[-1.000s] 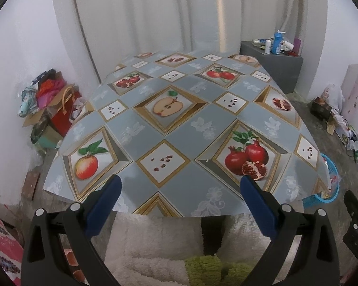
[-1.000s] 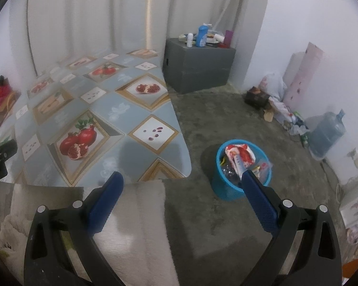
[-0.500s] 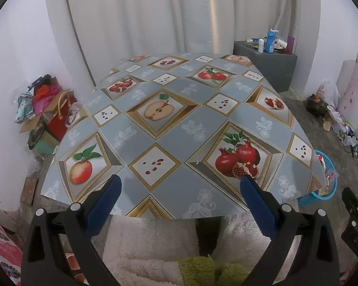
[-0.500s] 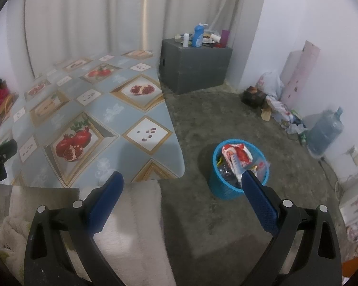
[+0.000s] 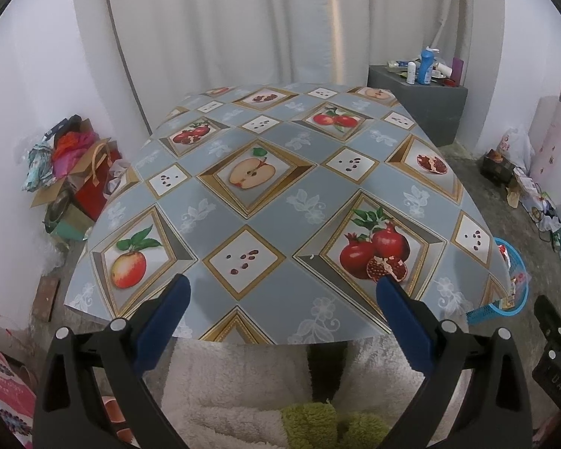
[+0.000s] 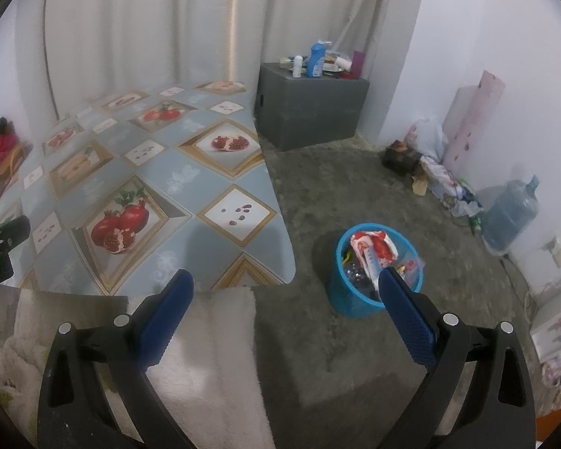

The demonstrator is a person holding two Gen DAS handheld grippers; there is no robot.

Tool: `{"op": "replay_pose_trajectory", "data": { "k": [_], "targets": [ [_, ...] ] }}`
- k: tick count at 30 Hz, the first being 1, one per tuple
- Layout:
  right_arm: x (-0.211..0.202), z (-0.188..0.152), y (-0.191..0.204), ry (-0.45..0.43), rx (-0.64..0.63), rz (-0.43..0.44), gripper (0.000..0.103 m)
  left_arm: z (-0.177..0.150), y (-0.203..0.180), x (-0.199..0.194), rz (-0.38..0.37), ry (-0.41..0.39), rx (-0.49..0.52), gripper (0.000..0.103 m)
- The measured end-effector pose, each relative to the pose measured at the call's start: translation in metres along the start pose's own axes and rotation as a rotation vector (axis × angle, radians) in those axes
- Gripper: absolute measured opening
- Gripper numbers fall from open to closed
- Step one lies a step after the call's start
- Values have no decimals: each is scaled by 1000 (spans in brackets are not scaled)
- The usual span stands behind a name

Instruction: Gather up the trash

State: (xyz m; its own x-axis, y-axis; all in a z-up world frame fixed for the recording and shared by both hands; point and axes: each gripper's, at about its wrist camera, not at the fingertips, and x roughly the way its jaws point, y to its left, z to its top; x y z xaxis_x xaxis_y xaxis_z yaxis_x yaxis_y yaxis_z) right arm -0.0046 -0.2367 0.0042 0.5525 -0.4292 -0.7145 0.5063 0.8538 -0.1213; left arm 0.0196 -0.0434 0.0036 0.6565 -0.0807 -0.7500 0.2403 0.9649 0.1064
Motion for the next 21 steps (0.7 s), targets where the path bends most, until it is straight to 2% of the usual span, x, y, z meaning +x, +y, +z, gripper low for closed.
{"op": "replay_pose_trajectory", "data": {
  "k": [21],
  "targets": [
    [0,3,4,5,2,11,95,0,3,2,-2,13,-2,98]
  ]
}}
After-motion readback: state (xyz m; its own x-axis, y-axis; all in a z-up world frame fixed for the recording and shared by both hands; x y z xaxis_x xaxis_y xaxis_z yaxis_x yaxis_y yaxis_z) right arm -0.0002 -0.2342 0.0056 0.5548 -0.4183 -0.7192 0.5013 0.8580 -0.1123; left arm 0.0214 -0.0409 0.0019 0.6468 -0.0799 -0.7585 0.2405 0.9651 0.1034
